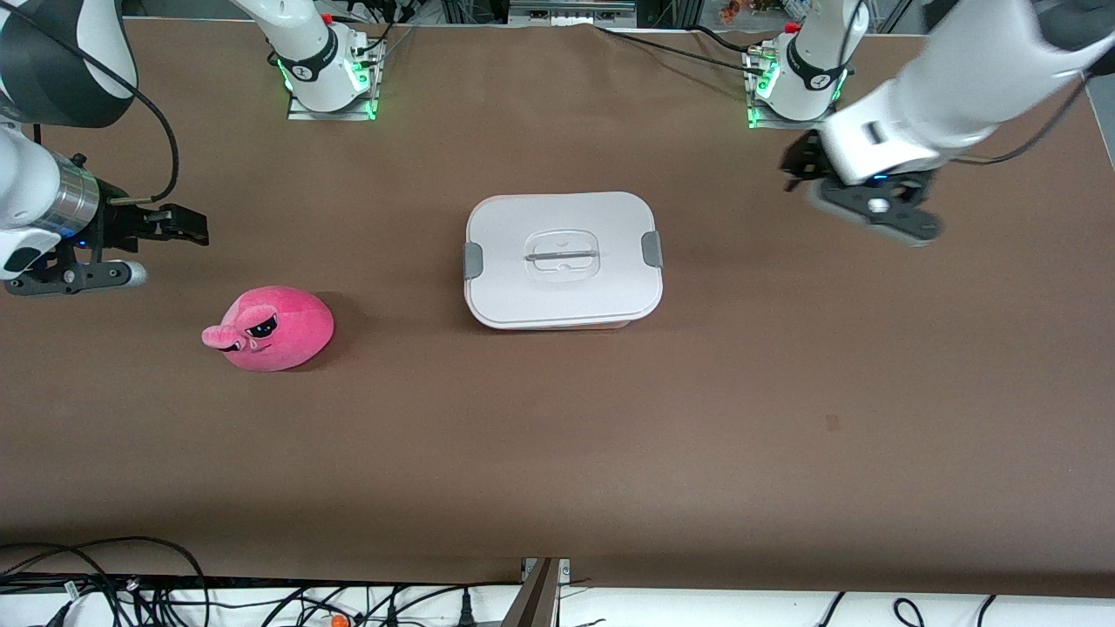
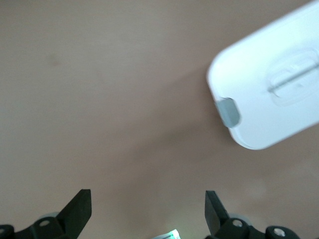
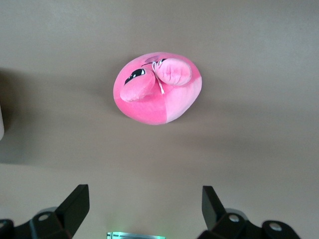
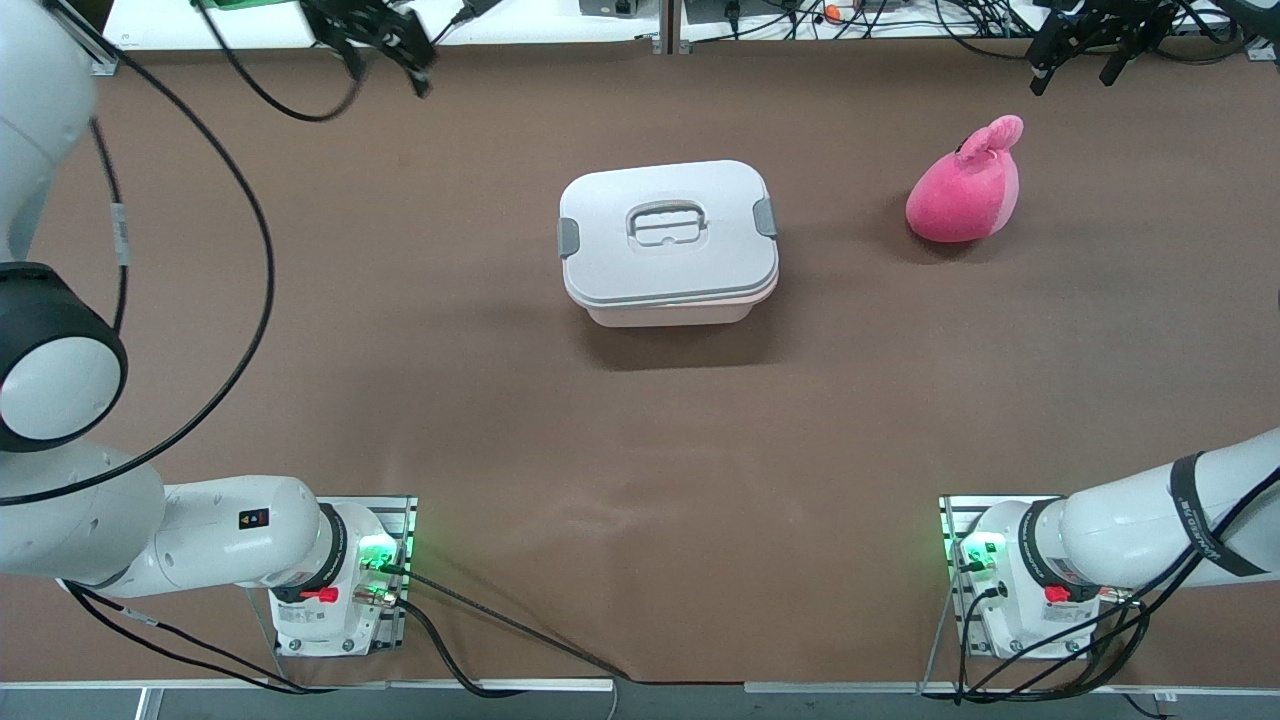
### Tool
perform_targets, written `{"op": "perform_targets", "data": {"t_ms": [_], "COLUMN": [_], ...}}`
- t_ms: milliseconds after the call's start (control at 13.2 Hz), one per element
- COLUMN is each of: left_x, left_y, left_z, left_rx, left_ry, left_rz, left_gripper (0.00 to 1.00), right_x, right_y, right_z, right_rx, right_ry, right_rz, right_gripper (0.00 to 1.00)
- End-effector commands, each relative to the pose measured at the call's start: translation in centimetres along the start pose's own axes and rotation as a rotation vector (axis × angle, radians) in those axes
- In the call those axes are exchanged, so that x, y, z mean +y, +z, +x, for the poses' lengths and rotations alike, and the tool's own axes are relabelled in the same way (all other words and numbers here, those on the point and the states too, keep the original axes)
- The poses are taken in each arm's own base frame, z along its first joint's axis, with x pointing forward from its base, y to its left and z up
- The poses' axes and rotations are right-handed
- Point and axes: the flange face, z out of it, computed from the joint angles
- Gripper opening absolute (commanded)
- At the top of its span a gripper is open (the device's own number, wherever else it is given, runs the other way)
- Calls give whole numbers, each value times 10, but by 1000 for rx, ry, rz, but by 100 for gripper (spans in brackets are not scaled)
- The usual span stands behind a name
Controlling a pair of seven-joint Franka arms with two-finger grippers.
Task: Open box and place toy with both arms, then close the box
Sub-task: 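Reach the left gripper to the box lid handle while the right gripper reaches the toy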
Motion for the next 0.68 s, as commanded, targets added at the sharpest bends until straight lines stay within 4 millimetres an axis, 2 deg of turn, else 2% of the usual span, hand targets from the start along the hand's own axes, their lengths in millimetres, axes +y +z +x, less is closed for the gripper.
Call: {"op": "perform_targets", "data": {"t_ms": [0,152,304,455,607], "left_x": [42,73,122,171,217], "left_y": [30,61,89,116,148], "left_z": [29,49,64,70,73], "left_rx": [-15,-36,-24,-27,-21], "left_ry": [111,176,262,338,401], "left_rz": [-22,-53,-64,-52,26], "left_gripper": [100,100,100,100,100], "right_x": [4,5,7,30,42], "right_y": [8,18,22,42,65], "right_z": [7,12,13,21,32], "right_rx": [-28,-46,-56,-78,-97], "right_ry": [0,1,-70,-172,-265], "right_rz": [-12,-10,-8,10,28], "right_gripper": [100,100,100,100,100]}}
